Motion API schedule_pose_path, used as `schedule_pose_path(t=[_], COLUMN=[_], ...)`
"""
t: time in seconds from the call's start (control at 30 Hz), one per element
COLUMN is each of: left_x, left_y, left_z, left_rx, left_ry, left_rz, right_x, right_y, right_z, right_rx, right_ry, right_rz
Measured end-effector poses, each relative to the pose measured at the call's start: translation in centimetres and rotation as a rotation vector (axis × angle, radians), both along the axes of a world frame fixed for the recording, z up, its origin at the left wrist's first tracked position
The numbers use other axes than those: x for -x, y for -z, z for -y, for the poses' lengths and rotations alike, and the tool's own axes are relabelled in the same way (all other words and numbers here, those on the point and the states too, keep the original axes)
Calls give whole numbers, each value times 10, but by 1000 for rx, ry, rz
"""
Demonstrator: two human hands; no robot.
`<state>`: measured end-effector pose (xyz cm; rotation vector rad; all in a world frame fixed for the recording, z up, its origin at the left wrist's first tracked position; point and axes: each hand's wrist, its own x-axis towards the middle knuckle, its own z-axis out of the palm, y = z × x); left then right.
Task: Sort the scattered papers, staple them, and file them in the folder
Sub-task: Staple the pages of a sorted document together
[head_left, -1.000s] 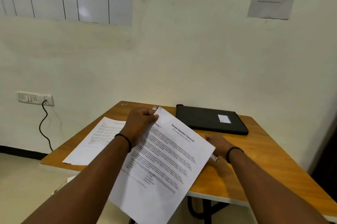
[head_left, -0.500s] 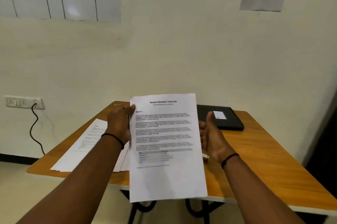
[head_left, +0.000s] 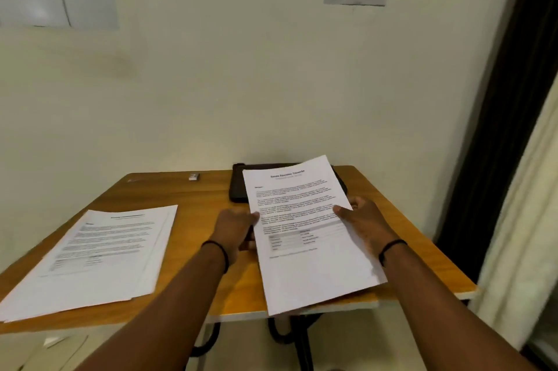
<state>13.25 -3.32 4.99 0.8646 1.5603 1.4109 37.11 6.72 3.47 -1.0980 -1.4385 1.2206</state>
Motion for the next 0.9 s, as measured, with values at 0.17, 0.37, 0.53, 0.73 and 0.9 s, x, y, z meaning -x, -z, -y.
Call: schedule_pose_path(t=[0.17,0.37,0.53,0.73,0.9], left_x=[-58,-82,-78,-70,-26], left_y=[3,32,47,48,40], left_z=[-34,-88,-103,-93,-62], left_rx=[79,157,206,50,-30], left_ry=[112,77,33,-61,-178], left_rz=[-27,-276,-674,-814,-763], right_x=[-58,-83,-72,-46,29], right_y=[10,29,56,51,38], right_z=[-23,-45,-48,-39,-22], right_rx=[-65,-107,-158,-449,-513], right_ry=[275,341,434,568,305], right_rz=[325,578,911,1082,772])
